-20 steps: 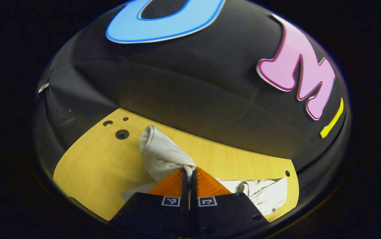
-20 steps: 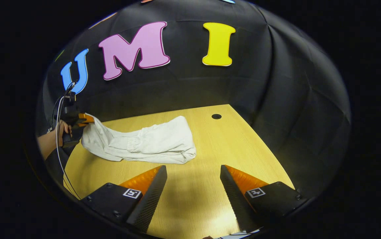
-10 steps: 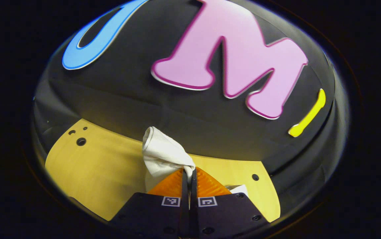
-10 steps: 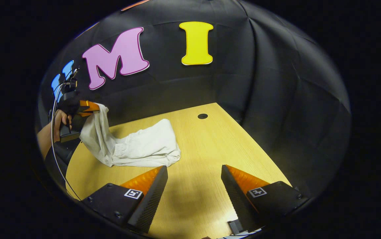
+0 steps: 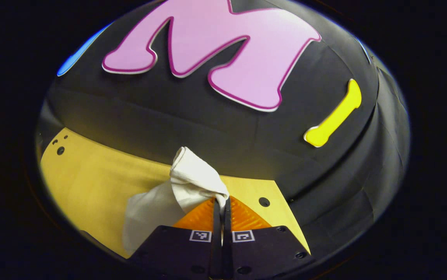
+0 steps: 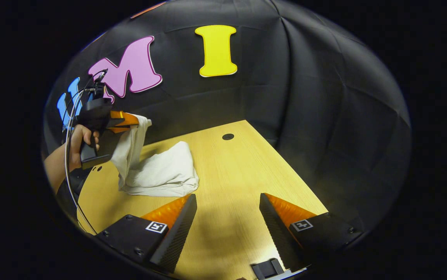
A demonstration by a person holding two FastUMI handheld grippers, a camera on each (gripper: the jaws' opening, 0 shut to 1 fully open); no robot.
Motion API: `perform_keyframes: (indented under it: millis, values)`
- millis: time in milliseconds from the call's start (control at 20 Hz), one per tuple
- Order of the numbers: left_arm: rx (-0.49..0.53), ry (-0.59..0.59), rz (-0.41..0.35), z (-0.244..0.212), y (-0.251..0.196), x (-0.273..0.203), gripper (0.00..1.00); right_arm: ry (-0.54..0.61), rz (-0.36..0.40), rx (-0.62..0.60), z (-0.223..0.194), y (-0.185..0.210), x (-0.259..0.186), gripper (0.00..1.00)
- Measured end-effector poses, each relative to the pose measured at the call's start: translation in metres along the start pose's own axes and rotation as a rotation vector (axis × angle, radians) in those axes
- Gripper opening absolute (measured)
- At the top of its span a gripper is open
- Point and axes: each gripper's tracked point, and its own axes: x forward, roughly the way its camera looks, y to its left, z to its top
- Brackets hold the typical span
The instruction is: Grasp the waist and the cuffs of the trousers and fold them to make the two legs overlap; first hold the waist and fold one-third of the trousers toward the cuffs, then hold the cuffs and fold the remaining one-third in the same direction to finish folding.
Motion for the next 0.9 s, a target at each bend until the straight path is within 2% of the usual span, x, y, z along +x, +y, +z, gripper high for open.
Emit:
perform_keyframes:
  millis: [150,350,450,650,800,900]
  values:
    - [-0.016,0.046,-0.001,-0.031,-0.008,0.014,0.05,0.006,0.001,-0.003,-0.001,-0.001,-0.001,0.99]
    - [0.031,0.092,-0.007,-0.060,-0.018,0.023,0.09,0.020,-0.001,-0.013,-0.009,-0.005,0.001,0.99]
    - [0.053,0.113,-0.009,-0.072,-0.022,0.028,0.13,0.027,-0.003,-0.019,-0.012,-0.007,0.000,0.99]
    - [0.013,0.139,-0.051,-0.088,-0.031,0.019,0.22,0.033,0.004,-0.009,-0.015,-0.005,-0.003,0.99]
    - [-0.006,0.102,-0.093,-0.080,-0.035,0.002,0.83,0.023,0.006,0.001,-0.014,0.000,-0.004,0.99]
    - [0.041,0.080,-0.093,-0.076,-0.029,-0.014,0.92,0.018,0.011,-0.003,-0.014,0.003,-0.004,0.99]
